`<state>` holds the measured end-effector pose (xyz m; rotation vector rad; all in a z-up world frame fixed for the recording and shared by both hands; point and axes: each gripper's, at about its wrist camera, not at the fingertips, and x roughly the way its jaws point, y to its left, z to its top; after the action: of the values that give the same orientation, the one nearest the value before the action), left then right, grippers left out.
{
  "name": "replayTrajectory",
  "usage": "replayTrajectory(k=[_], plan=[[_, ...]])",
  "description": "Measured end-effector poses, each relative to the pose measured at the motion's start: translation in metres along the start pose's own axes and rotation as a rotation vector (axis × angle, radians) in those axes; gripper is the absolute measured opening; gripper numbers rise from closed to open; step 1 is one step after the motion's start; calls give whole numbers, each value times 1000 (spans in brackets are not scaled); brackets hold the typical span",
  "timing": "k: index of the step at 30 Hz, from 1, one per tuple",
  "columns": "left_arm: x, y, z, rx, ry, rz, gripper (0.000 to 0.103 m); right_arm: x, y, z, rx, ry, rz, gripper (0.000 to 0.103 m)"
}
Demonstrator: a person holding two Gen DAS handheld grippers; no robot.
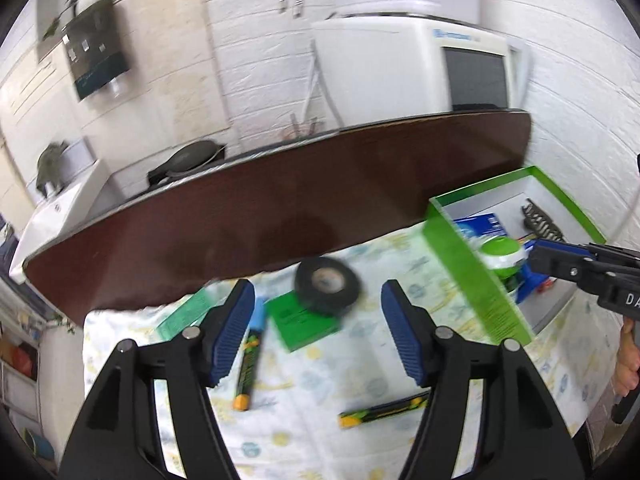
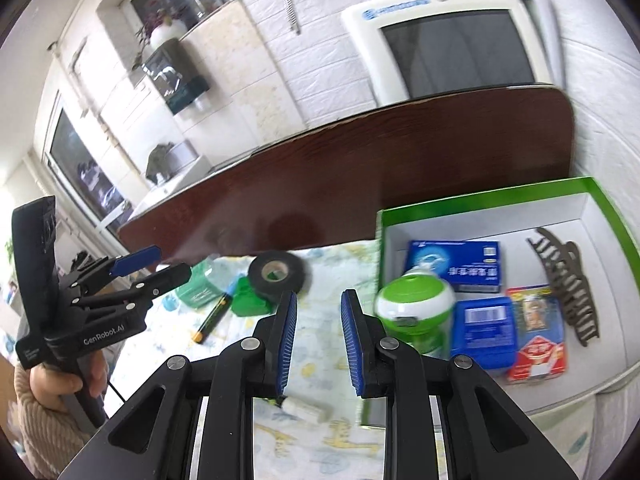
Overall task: Organize rigid objects
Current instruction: 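Move the right gripper back to the black yellow-capped marker, then grasp the black yellow-capped marker with the right gripper while the left grasps the blue-capped marker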
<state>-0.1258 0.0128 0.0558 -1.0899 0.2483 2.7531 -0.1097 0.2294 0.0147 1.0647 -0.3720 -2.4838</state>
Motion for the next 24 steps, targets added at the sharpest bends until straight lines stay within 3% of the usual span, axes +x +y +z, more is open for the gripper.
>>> replayTrajectory(k=[6,15,21,24], plan=[[7,48,-34,-86,55,33,65,35,35,-7,-54,81,26,25],[48,84,-89,-159,188,-4,65,89,76,-22,-116,201,24,25],[67,97,-93,-219,194,-62,65,115,89,-33,-160,272,-6,25],[78,91,-87,-200,189,-93,63,119,90,-39,-176,297,-39,25]])
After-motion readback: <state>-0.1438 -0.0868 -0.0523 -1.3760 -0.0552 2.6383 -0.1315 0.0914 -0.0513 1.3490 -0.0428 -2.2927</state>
